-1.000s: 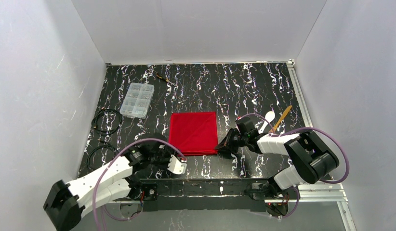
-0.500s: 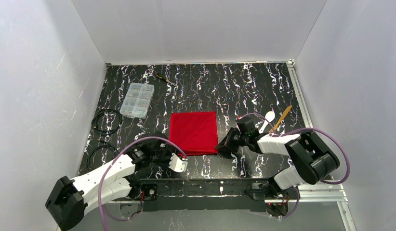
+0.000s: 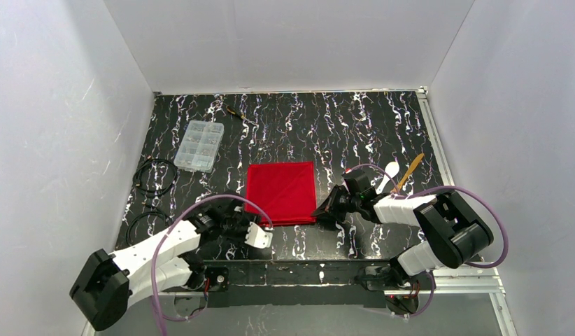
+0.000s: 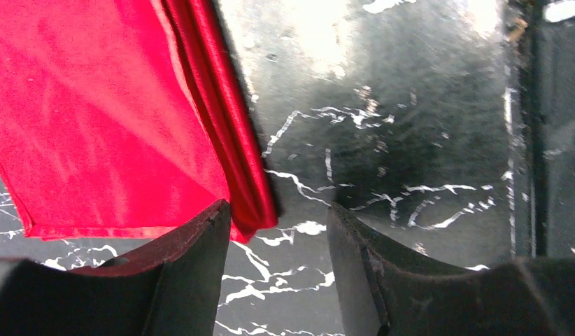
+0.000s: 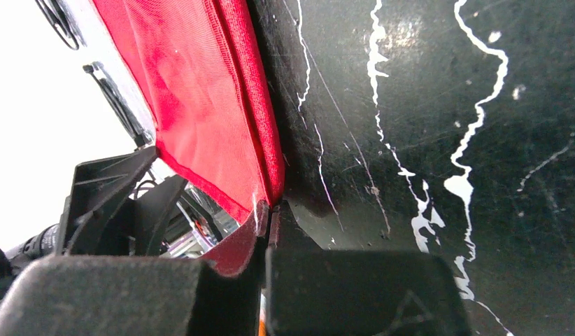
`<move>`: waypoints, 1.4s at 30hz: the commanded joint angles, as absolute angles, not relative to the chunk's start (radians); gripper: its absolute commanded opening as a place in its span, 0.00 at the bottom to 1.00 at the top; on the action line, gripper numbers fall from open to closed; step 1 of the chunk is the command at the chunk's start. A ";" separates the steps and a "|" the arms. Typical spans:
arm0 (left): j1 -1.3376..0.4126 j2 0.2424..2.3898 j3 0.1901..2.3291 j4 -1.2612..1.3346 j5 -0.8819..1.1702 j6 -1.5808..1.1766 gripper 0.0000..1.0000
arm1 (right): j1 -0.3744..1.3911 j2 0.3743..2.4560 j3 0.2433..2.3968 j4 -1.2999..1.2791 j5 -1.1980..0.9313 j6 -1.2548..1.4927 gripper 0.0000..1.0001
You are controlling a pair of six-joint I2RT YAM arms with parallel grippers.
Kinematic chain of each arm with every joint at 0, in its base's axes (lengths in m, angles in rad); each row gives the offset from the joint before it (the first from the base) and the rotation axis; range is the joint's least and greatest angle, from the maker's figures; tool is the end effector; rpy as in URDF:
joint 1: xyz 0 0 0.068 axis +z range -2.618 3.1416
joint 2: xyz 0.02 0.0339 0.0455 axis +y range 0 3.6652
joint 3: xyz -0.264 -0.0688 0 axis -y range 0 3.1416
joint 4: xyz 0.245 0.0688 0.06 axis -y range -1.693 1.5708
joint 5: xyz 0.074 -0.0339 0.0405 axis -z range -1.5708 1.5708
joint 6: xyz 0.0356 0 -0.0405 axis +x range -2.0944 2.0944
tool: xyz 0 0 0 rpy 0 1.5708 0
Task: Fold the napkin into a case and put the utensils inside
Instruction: Pick up the upper triangle-folded napkin from the center of the board.
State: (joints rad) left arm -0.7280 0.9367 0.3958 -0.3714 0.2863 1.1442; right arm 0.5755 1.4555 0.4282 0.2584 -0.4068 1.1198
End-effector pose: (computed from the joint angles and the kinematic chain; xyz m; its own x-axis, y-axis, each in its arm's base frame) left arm 0.1207 -0.1211 0.1659 0.4542 0.7650 -0.4565 0.8550 -0.2304 0.4647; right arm 0.1973 0.1448 0.1229 -0.9188 0.3892 -0.0656 0.2032 0.6090 0.7667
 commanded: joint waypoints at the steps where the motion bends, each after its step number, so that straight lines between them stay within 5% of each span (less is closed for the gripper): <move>1: -0.697 0.980 0.450 -0.386 0.332 1.129 0.52 | 0.569 1.426 0.413 0.288 -0.415 1.121 0.01; 9: -0.692 0.864 0.380 -0.384 0.357 1.194 0.52 | 0.569 1.433 0.406 0.304 -0.420 1.127 0.01; 18: -0.689 0.978 0.402 -0.383 0.335 1.196 0.51 | 0.568 1.422 0.408 0.290 -0.418 1.127 0.01; 27: -0.687 1.111 0.404 -0.314 0.291 1.253 0.40 | 0.561 1.419 0.406 0.282 -0.418 1.128 0.01; 42: -0.687 1.090 0.361 -0.317 0.231 1.280 0.34 | 0.555 1.421 0.434 0.261 -0.433 1.112 0.01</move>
State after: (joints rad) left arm -0.6945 1.0058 0.3672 -0.2386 0.2886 1.3083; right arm 0.5579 1.4456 0.4110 0.2630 -0.4217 1.1217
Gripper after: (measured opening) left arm 0.354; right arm 0.041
